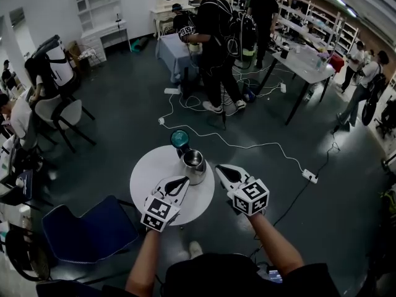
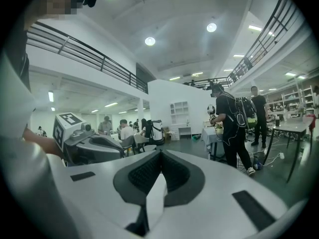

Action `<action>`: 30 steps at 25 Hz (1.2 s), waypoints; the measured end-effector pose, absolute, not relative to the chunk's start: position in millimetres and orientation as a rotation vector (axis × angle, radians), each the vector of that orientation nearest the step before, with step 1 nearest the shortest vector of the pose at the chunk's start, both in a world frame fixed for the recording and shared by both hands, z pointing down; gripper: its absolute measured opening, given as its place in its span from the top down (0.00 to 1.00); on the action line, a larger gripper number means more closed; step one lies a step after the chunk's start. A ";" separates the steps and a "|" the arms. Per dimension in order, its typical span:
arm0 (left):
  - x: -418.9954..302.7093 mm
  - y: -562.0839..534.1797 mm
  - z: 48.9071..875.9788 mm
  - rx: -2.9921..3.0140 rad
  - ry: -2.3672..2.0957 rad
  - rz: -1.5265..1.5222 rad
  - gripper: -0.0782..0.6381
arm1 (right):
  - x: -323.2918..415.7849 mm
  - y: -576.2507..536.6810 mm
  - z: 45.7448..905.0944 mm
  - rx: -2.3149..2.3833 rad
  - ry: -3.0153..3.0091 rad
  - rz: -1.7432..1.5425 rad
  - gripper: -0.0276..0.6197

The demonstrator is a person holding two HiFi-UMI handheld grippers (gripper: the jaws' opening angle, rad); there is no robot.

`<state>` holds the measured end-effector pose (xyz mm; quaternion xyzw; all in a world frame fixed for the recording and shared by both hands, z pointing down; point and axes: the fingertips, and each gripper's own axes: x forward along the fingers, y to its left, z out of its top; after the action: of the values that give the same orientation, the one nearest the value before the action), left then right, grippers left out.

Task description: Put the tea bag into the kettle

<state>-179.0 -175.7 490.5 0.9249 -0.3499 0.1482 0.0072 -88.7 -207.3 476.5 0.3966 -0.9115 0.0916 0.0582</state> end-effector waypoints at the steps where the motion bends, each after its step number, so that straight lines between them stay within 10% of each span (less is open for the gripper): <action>1: -174.1 -172.2 487.4 2.899 -1.101 0.463 0.87 | -84.4 -204.0 474.1 1.200 -2.764 0.278 0.93; 30: -48.2 -26.0 444.6 2.839 -1.298 0.317 0.87 | 37.9 -58.3 435.2 1.099 -2.913 0.231 0.93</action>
<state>-48.2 -26.0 444.6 0.9049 -0.4136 0.1009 0.0018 37.9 -58.3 435.2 0.3520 -0.9330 0.0740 0.0101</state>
